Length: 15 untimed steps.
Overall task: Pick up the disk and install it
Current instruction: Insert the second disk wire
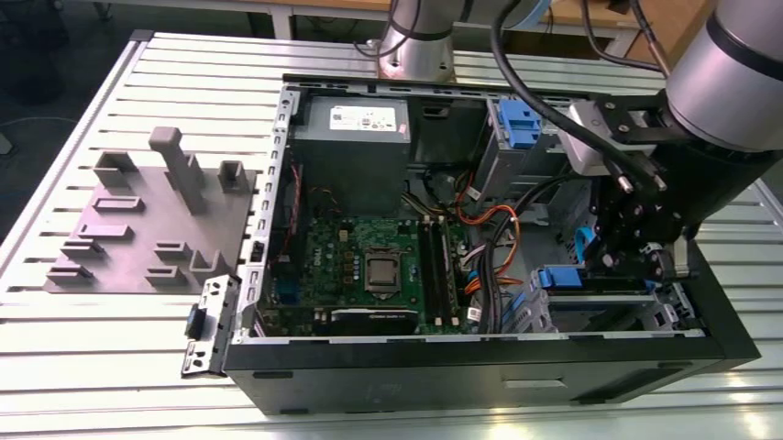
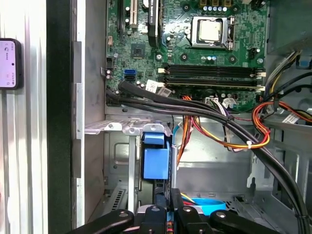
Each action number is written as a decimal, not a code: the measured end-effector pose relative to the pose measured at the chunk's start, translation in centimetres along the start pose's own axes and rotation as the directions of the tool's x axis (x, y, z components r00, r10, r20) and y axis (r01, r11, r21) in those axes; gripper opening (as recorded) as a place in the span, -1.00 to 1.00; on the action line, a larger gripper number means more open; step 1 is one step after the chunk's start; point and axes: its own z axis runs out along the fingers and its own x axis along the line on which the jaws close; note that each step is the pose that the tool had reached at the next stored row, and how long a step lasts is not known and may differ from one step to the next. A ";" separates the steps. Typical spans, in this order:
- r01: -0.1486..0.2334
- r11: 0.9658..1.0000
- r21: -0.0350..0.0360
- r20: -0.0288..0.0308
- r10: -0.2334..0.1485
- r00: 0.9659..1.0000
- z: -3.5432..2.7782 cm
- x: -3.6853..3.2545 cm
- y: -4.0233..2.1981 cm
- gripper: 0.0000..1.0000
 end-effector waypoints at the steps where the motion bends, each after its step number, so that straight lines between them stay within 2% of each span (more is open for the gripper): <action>1: 0.000 1.000 0.000 0.004 0.000 1.000 -0.08 0.00 0.00 -0.69; 4: -0.001 1.000 0.000 0.017 0.001 1.000 -0.11 0.12 -0.01 -0.69; 7: -0.002 1.000 0.000 0.031 0.002 1.000 -0.05 0.60 0.00 -0.69; 9: -0.002 1.000 0.000 0.033 0.002 0.999 -0.05 0.77 0.01 -0.69; 15: -0.002 1.000 0.000 0.034 0.002 0.999 0.01 1.01 -0.01 -0.69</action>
